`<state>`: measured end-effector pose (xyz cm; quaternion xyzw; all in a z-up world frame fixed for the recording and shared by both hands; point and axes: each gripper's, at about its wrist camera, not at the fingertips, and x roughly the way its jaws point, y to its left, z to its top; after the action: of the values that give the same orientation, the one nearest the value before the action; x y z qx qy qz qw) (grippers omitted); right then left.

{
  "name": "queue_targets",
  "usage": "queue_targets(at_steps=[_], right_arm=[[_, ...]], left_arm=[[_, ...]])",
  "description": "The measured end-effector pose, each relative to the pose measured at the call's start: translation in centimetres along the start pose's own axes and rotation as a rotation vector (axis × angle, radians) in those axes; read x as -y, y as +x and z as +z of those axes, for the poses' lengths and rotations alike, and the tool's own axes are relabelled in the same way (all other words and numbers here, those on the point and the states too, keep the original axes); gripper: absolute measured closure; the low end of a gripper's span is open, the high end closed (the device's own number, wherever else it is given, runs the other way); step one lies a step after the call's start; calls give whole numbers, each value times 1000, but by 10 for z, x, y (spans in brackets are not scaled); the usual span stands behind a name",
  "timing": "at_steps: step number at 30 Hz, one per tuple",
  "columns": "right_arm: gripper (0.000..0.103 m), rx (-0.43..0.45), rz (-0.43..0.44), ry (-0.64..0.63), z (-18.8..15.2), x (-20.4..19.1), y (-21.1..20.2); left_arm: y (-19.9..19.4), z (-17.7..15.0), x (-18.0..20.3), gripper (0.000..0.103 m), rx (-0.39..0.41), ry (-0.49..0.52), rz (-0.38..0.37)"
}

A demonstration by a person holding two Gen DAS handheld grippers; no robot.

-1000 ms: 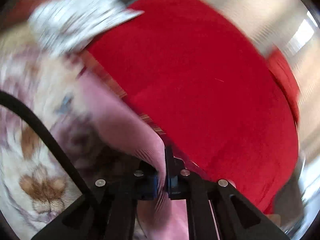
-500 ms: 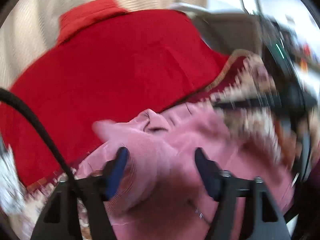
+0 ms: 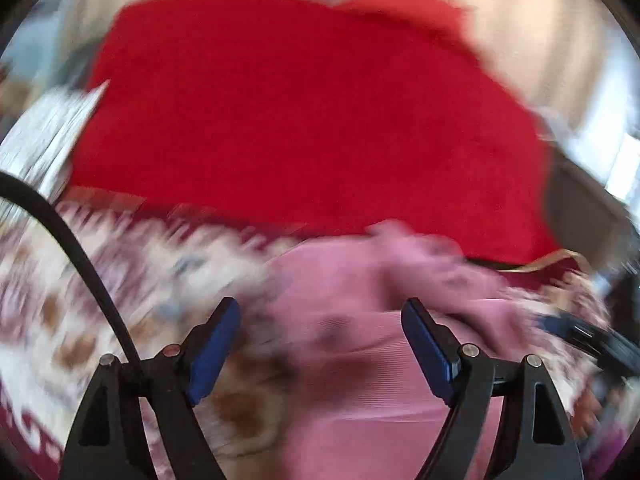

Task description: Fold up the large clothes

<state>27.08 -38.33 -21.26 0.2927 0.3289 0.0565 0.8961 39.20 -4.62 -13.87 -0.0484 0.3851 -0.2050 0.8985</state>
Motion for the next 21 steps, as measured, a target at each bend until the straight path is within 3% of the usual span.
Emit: queue_targets(at_steps=[1,3,6,9,13,14,15,16,17,21], right_arm=[[27,-21,-7,-41,-1,-13,7],[27,-57,-29,-137,-5,-40,21],[27,-60,-54,-230,0,-77,44],[26,-77,-79,-242,10,-104,70],[22,-185,-187,-299,17,-130,121],[29,-224,-234,-320,14,-131,136],[42,-254,-273,-322,12,-126,142],[75,-285,-319,-311,10,-117,147],[77,-325,-356,-285,6,-102,144],[77,-316,-450,-235,-15,-57,99]], left_arm=[[13,-2,-8,21,-50,-32,45],[27,-7,-12,21,-91,-53,60],[43,-14,3,21,-147,15,93],[55,-22,14,21,-207,66,118],[69,-37,13,21,-274,102,161],[72,-40,12,21,-284,112,171],[74,-42,11,21,-289,115,176],[72,-43,9,21,-290,114,175],[69,-44,7,21,-289,111,172],[63,-46,7,21,-293,128,173]])
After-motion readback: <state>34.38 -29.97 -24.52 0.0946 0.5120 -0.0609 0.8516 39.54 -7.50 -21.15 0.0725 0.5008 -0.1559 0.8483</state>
